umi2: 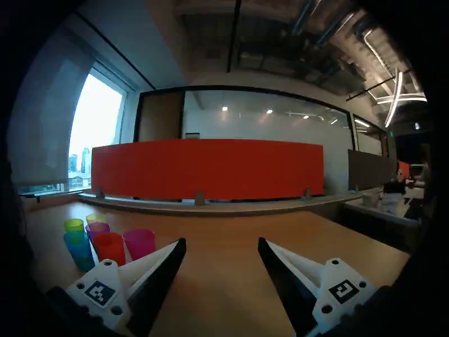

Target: Pour water

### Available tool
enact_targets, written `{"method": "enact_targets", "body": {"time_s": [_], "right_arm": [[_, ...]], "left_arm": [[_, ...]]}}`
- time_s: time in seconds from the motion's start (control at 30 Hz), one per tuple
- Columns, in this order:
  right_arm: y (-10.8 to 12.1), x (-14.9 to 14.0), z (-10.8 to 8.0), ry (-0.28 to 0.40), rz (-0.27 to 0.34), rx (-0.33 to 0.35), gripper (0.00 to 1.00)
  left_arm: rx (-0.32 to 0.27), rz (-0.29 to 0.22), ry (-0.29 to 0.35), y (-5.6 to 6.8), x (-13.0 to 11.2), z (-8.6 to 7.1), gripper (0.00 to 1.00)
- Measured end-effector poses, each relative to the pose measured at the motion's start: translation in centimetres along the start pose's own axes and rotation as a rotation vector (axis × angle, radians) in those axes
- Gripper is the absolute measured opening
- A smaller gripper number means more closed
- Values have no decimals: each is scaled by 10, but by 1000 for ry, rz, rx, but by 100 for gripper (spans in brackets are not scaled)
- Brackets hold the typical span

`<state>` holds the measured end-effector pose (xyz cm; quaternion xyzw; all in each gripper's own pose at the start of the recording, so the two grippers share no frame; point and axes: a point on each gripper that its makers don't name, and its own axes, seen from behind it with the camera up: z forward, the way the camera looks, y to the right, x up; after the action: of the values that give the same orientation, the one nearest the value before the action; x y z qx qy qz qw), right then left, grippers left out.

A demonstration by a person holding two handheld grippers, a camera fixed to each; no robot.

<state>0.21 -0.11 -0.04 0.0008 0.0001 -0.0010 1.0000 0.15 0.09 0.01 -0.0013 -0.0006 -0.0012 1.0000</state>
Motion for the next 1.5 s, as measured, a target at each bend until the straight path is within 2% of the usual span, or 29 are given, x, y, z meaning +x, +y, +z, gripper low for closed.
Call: {"method": "enact_targets", "body": {"time_s": [0.17,0.37,0.47,0.67,0.97,1.27,1.5], "right_arm": [[-7,19,-1,-2,-14,16,99],[-10,44,4,-43,-13,29,99],[-9,59,8,-62,-5,33,99],[-11,92,15,-72,17,55,99],[-11,139,24,-71,30,84,99],[-13,154,28,-59,11,97,99],[-25,161,28,-48,12,153,99]], "left_arm": [[-28,-9,-24,6,11,2,87],[-65,24,-88,12,28,10,87],[-79,31,-94,15,47,14,87],[-102,4,-83,19,88,22,87],[-136,11,-84,23,132,26,87],[-181,7,-99,30,148,28,87],[-233,-14,-116,41,146,29,87]]}}
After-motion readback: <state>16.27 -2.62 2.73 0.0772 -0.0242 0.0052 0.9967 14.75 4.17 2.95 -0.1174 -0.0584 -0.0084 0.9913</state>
